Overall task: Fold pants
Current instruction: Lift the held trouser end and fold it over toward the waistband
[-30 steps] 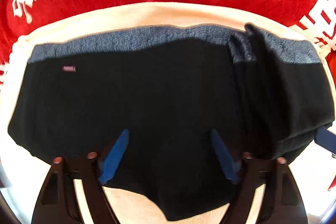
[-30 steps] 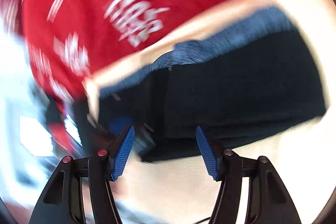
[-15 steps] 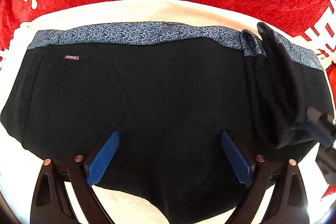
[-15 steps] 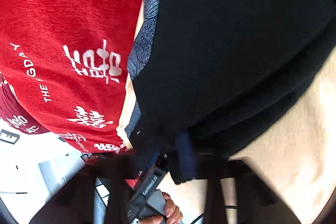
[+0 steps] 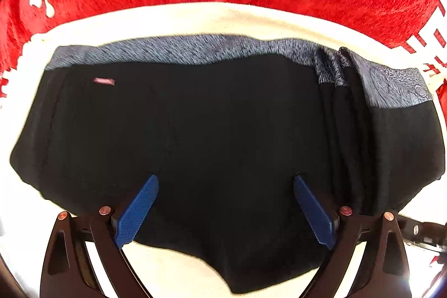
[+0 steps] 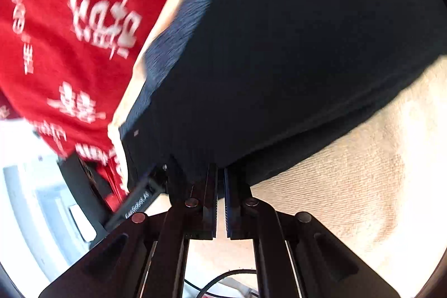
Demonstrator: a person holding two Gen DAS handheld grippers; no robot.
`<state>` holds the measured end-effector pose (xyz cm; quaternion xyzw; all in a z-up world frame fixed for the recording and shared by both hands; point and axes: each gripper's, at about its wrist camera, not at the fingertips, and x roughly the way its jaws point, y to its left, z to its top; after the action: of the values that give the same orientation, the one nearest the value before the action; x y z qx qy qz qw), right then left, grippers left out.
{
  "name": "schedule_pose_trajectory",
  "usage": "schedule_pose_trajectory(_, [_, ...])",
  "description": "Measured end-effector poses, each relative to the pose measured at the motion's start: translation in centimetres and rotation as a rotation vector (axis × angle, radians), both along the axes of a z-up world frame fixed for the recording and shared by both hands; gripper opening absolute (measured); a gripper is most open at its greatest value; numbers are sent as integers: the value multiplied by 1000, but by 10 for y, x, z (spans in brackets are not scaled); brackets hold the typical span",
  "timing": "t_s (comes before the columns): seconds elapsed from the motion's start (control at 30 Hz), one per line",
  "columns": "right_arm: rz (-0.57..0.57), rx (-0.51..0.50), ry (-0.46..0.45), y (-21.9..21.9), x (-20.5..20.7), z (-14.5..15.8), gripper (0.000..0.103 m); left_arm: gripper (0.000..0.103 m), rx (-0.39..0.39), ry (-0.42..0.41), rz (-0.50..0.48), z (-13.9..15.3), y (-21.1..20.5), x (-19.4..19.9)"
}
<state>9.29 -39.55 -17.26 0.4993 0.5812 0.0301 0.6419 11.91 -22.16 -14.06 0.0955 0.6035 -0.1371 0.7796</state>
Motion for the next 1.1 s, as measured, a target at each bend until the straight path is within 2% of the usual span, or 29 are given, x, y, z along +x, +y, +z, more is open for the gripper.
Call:
schedule_pose_trajectory(0.07, [82,-51,-25,2,3,19,5,98,-28,-17,-8,16,1,-1])
schedule_pose_trajectory(0.13, [110,-144,-81,-12,2,46,5,98,-52,-41,-28,35,-5,-2])
schedule_pose_trajectory(0.27, [21,-319,-88,-73,3,68,5,98,-105,-86,-112,65,-41,-1])
schedule_pose_trajectory(0.33, [-34,-340,-82,-104,12,66,6,98,-129,-81,-153,68,-66,5])
schedule_pose_trajectory(0.43, [-35,-378,-75,-133,29,54,5,98,-119,-58,-198,51,-109,10])
schedule_pose_trajectory(0.5, [-8,-375,-39,-139,34,37,5,98,-57,-46,-215,25,-127,10])
schedule_pose_trajectory(0.57, [11,-335,14,-134,28,15,5,98,10,19,-211,-3,-129,4])
schedule_pose_trajectory(0.6, [10,-320,5,-130,21,13,5,99,-21,43,-184,-9,-121,1])
schedule_pose_trajectory(0.63, [17,-321,-7,-125,16,13,5,99,-65,45,-153,-9,-111,-2])
schedule_pose_trajectory(0.77, [91,-383,-31,-106,5,20,5,100,-58,48,-182,-4,-98,-13])
schedule_pose_trajectory(0.87, [113,-371,-16,-106,3,27,5,99,-36,48,-172,11,-86,-15])
schedule_pose_trajectory(0.93, [150,-366,-12,-101,3,33,11,99,-6,24,-152,20,-76,-18])
schedule_pose_trajectory(0.97, [171,-373,-15,-94,4,36,22,99,-13,15,-141,25,-69,-19])
schedule_pose_trajectory(1.0, [194,-384,-27,-86,5,42,41,99,-29,9,-127,31,-61,-20])
schedule_pose_trajectory(1.03, [218,-400,-44,-77,7,48,52,99,-42,4,-110,36,-53,-21])
schedule_pose_trajectory(1.07, [245,-427,-60,-67,11,55,70,100,-51,1,-96,40,-45,-21])
schedule_pose_trajectory(1.1, [267,-456,-72,-59,12,60,76,100,-58,2,-83,42,-36,-22])
